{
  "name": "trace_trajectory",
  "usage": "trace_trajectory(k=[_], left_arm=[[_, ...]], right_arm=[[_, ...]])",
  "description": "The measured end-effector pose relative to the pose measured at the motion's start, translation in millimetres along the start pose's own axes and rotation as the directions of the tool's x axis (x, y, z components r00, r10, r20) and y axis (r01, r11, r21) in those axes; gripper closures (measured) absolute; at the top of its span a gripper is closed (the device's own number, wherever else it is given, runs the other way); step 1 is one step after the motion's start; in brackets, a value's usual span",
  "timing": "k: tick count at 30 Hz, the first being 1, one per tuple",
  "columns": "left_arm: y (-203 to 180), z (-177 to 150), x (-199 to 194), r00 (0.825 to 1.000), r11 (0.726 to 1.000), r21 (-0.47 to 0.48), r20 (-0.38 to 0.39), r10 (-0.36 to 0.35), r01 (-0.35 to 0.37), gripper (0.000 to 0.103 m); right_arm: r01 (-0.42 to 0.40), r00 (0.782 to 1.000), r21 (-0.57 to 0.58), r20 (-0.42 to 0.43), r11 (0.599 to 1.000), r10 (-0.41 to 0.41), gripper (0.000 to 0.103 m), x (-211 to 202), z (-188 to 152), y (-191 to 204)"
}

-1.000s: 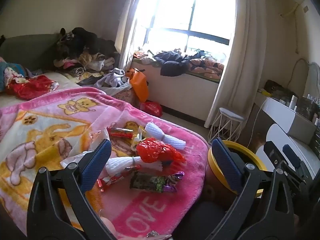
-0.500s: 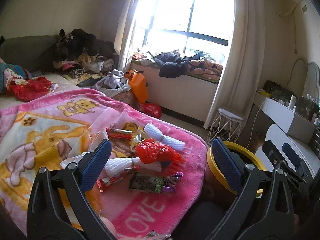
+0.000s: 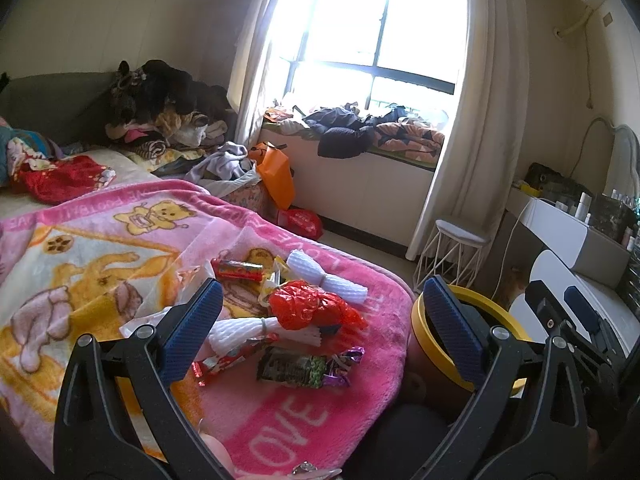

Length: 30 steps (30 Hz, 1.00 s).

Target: Collect trash

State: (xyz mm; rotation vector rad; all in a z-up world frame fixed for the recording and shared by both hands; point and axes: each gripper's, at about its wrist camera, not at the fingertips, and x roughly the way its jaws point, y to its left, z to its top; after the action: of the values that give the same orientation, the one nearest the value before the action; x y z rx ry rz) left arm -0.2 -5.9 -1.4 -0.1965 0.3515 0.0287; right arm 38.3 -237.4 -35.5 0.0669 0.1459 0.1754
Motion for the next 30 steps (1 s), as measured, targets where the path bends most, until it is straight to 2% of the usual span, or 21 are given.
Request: trace_trajectory(k=[19, 30], left_arm=[[0.2, 1.2, -1.2, 1.000, 1.000, 0.002, 0.006, -0.003, 0.003, 0.011], [-3.0, 17.2, -6.1, 1.000, 1.000, -0.006, 0.020, -0.010, 0.010, 0.011]], right_arm=[[0.002, 1.000, -0.002, 0.004, 1.000, -0.002, 0.006, -2.8, -1.9, 3.1], [-0.044, 0.999, -0.028, -0.019, 0.999, 0.044, 0.006, -0.4, -2.1, 8.8]])
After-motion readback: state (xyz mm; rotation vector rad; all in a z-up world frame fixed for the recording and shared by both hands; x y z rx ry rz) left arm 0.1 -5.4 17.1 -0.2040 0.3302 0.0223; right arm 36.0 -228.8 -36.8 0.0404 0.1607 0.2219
